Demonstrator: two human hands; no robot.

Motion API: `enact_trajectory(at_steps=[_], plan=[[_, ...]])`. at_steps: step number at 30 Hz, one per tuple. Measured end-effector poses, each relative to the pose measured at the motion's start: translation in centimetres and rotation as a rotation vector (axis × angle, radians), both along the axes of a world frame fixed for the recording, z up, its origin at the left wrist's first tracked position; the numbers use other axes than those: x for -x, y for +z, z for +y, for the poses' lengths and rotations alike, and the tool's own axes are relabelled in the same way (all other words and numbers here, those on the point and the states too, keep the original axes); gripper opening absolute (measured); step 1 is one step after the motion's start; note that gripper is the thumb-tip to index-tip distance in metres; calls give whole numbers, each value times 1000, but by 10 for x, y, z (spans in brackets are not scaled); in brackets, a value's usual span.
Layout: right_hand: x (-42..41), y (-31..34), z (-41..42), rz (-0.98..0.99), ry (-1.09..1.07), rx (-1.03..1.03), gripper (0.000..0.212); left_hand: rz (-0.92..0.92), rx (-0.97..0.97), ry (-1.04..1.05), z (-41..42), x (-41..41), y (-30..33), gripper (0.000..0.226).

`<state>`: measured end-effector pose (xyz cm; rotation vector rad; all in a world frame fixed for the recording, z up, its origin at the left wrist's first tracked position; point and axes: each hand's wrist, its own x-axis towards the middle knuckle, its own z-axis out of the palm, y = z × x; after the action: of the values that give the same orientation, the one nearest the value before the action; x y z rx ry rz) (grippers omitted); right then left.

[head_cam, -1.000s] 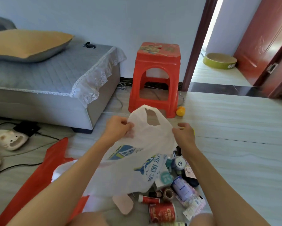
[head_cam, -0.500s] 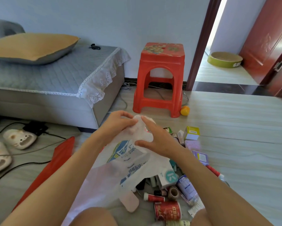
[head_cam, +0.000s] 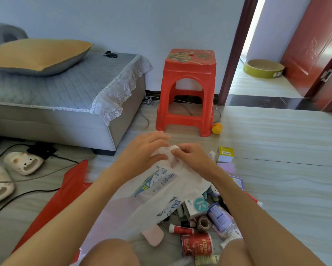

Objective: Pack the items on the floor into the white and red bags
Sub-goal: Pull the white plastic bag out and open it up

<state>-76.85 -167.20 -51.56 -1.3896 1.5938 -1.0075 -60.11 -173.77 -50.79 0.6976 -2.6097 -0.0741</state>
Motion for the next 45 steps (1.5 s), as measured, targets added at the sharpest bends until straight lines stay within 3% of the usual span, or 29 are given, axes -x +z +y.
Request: enact_trajectory(at_steps=[1,3,5,7,10,12,15,19,22,25,28,31,34,37,39,41,43,45], plan=[[0,-1,-1,29,-6,25,26,28,-106,54,1,3,5,43],[0,-3,-4,267,-90,131,16,117,-341,199,-2,8,8,37],[-2,-3,-6,523,-299,271,24,175,-358,387,-7,10,7,42],[-9,3,-5,624,-426,362,41,237,-362,545,-13,8,6,36],[-27,4,-3,812,-375,154,63,370,-409,619,-16,10,9,30],[-36,-1,-5,823,-395,58,58,432,-407,614,-12,13,14,23],[-37,-2,-12,622,-480,227,25,439,-360,580,-5,11,18,22],[-14,6,-14,232,-370,280,12,442,-327,523,-8,-9,19,16],[0,15,-4,-298,-307,136,9,537,-483,474,-16,-21,13,2],[9,16,-2,-823,-260,-73,11,612,-710,529,-23,-28,1,4],[11,12,-7,-1000,-255,-133,18,536,-780,615,-30,-31,-7,8],[3,6,-12,-841,-284,-104,23,428,-422,569,-26,-25,-2,28],[-1,6,-17,-779,-310,-50,18,263,-42,173,-11,-9,17,35],[-4,12,-18,-873,-325,-8,21,7,52,34,-6,6,10,45],[-7,13,-16,-894,-340,-4,20,25,47,74,-4,12,0,36],[-10,10,-13,-656,-387,-3,21,121,-4,166,-4,16,-3,30],[-11,7,-8,-219,-407,12,43,188,-26,311,-5,19,1,23],[-16,8,-7,90,-417,41,62,190,-2,451,-7,21,9,22]])
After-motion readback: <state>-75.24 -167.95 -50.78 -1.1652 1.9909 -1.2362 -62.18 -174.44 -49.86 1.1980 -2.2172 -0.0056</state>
